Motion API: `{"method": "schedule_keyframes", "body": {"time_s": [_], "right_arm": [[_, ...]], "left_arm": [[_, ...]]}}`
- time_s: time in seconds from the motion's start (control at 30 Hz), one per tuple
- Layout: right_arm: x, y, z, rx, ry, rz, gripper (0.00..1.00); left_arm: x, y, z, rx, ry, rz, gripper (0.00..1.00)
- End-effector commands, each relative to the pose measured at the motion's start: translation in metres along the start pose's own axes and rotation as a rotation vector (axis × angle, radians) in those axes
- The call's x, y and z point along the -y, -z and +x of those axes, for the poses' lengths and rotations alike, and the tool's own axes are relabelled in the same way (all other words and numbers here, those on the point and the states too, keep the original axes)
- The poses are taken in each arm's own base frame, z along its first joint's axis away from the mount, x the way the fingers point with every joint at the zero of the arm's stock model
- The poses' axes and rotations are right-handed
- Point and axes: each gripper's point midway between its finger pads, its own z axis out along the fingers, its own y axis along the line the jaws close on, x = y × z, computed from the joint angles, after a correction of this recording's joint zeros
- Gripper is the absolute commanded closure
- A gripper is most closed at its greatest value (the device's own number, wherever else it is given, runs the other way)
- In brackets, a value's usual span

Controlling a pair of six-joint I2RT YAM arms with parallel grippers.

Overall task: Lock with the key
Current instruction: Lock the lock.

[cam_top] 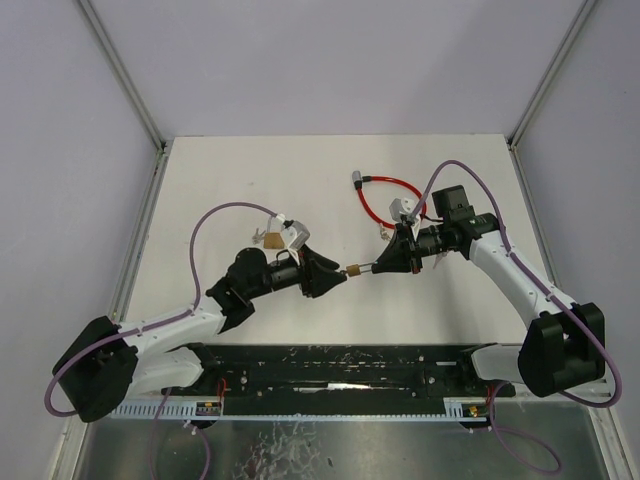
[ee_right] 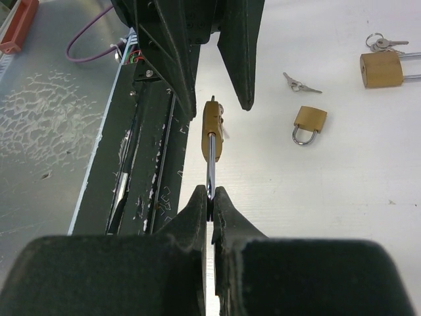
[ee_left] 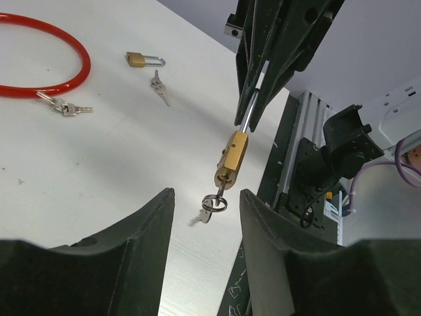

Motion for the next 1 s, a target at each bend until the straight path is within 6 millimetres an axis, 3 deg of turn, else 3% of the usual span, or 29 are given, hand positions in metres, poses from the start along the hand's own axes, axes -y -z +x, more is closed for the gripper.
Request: {"method": "schedule_keyframes", "body": {"time_s": [0.0, 0.07, 0.17, 0.23, 0.5, 0.77, 0.97], "right_arm": [[-0.003, 0.002, -0.019, 0.044, 0.049, -0.027, 1.0], [-0.004, 0.002, -0.018, 0.045, 0.048, -0.029, 1.0], [-0.004, 0.002, -0.018, 0.045, 0.048, -0.031, 1.0], [-0.004, 0.002, -0.019, 0.045, 0.048, -0.03, 1.0], [-0.005, 0.002, -0.019, 0.046, 0.053, -0.03, 1.0], [-0.005, 0.002, -0.019, 0.046, 0.052, -0.032, 1.0], [-0.006, 0.002, -0.02, 0.047, 0.052, -0.033, 1.0]], "left_arm": [[0.012, -0.002, -0.016, 0.032, 0.001, 0.058, 0.57], [0.012, -0.002, -0.016, 0.03, 0.007, 0.057, 0.59], [0.008, -0.005, -0.016, 0.007, 0.029, 0.044, 0.74], [0.007, -0.009, -0.013, -0.023, 0.048, 0.049, 0.77], [0.009, -0.009, -0.01, -0.062, 0.1, 0.077, 0.74], [0.009, 0.001, -0.024, -0.03, 0.119, 0.092, 0.66], [0.012, -0.001, -0.024, -0.053, 0.133, 0.117, 0.66]]}}
